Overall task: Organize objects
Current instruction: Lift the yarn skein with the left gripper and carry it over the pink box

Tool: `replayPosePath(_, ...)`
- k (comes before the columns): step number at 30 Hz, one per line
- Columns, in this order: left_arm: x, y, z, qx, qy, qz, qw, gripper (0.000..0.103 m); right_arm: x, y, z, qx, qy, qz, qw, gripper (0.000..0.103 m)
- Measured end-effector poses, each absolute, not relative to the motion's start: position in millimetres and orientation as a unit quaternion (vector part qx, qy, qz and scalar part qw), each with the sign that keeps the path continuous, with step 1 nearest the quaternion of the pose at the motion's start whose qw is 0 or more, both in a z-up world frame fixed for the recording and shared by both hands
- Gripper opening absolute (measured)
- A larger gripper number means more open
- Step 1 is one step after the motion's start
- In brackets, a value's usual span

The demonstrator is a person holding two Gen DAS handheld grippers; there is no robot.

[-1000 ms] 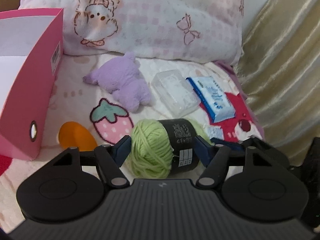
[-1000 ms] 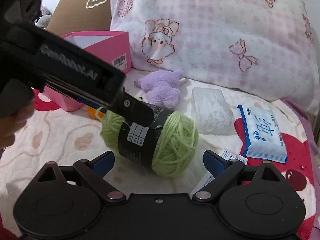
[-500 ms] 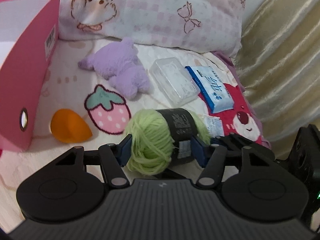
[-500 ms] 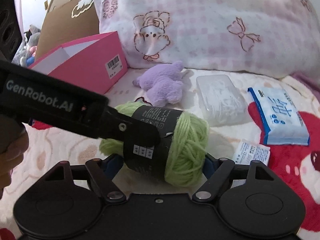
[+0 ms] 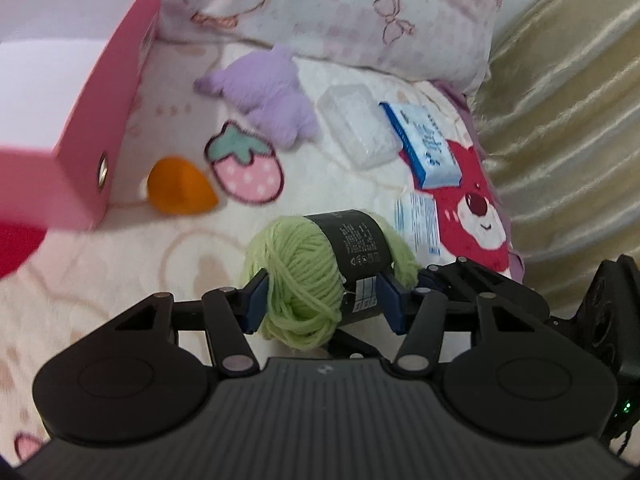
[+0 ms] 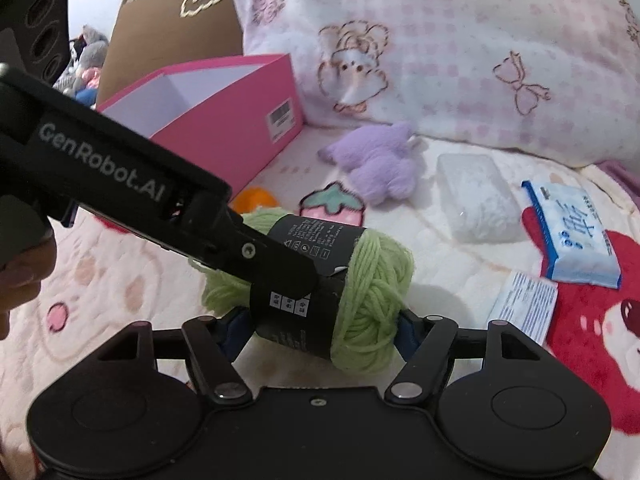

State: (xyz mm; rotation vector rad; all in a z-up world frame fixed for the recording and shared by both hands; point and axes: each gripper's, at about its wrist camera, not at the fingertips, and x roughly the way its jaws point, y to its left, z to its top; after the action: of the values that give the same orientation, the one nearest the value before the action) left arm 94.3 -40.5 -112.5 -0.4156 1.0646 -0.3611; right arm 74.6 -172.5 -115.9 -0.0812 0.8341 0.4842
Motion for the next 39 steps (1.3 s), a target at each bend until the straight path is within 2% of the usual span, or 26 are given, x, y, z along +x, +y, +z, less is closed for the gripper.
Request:
replayPosePath(4, 78, -34, -104, -0.195, 0.515, -0.149, 0.822, 0.051, 68, -171, -109, 0.0, 0.432, 0.245, 0.868, 0.076)
replayPosePath(10, 61, -21, -84, -0.201, 0.504, -0.139, 0.829, 0.05, 57, -166, -93, 0.036, 0.437, 0.253, 0.862, 0.078)
replayPosePath(28, 27, 9, -38, -0.235, 0.474, -0.133, 0.838, 0.05, 40, -135, -35, -0.035, 0.421, 0.276, 0.863, 0.079)
replayPosePath(39, 2, 38, 3, -0.24, 0.439, -0.118, 0.858, 0.05, 32, -114, 6, -0.034, 0.387, 0.313, 0.867, 0.079)
